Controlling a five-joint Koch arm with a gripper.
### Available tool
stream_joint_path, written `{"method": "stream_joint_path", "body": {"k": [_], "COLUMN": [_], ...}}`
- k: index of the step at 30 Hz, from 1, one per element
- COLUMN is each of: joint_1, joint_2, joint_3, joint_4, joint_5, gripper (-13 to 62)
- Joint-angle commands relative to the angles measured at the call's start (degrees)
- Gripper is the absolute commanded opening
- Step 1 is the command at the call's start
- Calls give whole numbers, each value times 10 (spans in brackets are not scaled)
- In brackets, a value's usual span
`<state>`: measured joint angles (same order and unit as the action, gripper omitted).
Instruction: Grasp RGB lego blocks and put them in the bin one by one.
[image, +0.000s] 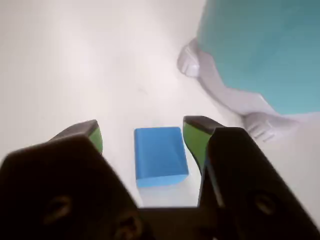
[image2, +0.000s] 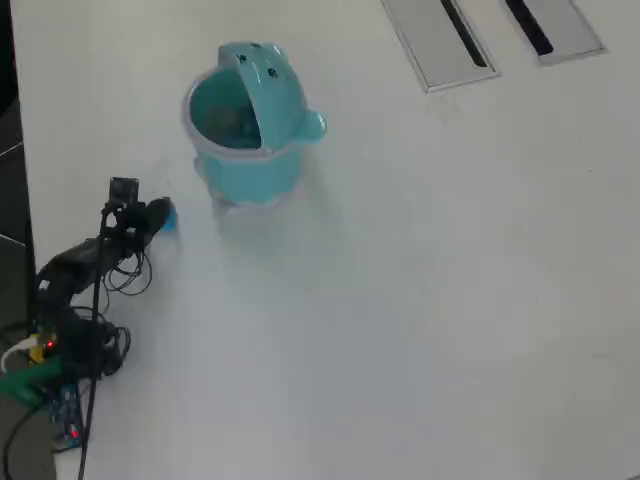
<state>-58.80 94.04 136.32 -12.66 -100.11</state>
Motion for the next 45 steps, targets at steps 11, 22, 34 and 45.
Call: {"method": "stream_joint_path", "body": {"k": [11,22,34,45], "joint_1": [25,33,41,23], "joint_2": [-22,-64,-86,-71], "joint_3": [-1,-2,-6,24], "joint_4": [-28,-46,-87,-149], "joint_5": [-18,-29,-35,18], "gripper": [298,297,214,99]}}
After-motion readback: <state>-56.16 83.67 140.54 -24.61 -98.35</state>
